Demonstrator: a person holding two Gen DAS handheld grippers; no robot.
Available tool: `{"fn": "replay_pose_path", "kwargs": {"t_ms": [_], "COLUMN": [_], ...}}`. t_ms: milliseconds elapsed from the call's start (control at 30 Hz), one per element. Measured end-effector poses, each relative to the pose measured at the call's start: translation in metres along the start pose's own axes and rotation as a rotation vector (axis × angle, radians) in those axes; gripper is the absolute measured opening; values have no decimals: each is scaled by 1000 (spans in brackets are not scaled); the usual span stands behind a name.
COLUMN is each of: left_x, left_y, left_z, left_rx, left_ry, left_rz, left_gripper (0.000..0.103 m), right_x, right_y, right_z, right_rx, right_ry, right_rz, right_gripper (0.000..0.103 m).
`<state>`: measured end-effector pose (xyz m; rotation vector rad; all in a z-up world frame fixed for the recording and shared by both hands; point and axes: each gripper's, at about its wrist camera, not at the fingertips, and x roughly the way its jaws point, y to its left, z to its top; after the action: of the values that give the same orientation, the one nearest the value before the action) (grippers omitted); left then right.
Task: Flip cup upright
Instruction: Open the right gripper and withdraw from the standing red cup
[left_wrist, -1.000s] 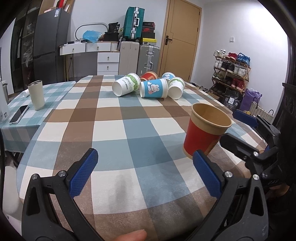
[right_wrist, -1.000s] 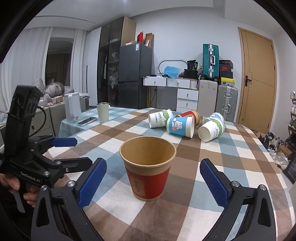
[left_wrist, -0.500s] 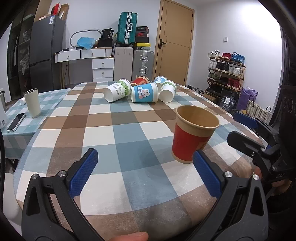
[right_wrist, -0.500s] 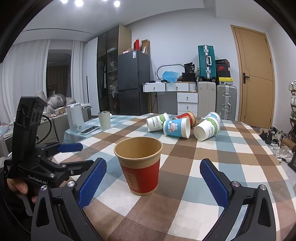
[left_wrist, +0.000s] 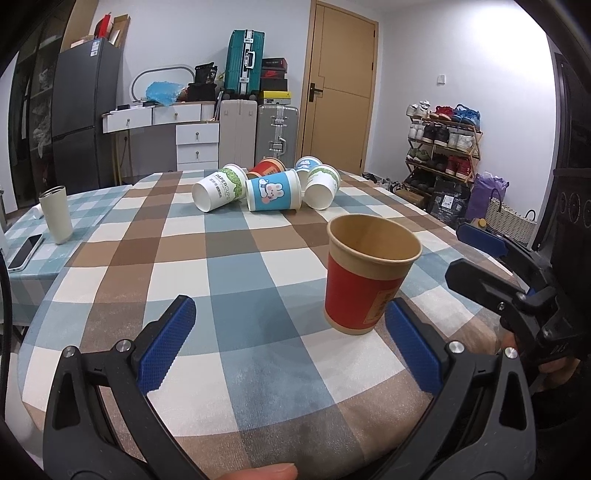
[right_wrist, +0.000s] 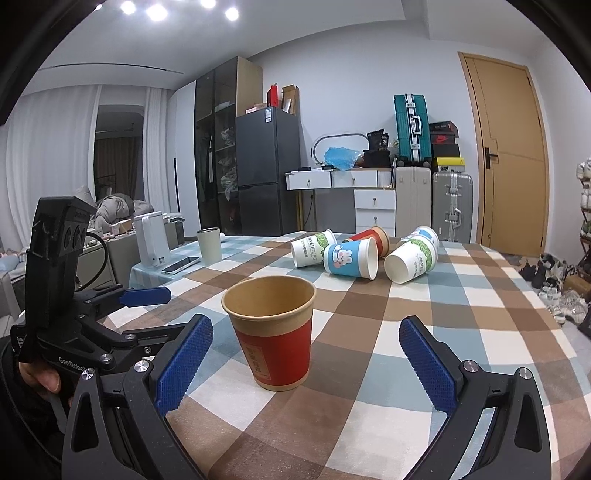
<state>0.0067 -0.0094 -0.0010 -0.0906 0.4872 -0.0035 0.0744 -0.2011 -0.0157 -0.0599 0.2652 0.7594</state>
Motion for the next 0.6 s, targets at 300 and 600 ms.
{"fn": "replay_pose_path", "kwargs": {"t_ms": [300, 600], "left_x": [-2, -4], "left_y": [2, 5], "left_z": [-2, -1], "left_rx": [1, 5], "left_ry": [-6, -14], "left_rz": [4, 8], "left_gripper": [102, 102], "right_x": [1, 2], "right_y": [5, 7], "right_z": [-1, -1], "right_rx": [-10, -15], "right_ry": [4, 6], "right_rz": [3, 6], "right_gripper": [103, 103]}}
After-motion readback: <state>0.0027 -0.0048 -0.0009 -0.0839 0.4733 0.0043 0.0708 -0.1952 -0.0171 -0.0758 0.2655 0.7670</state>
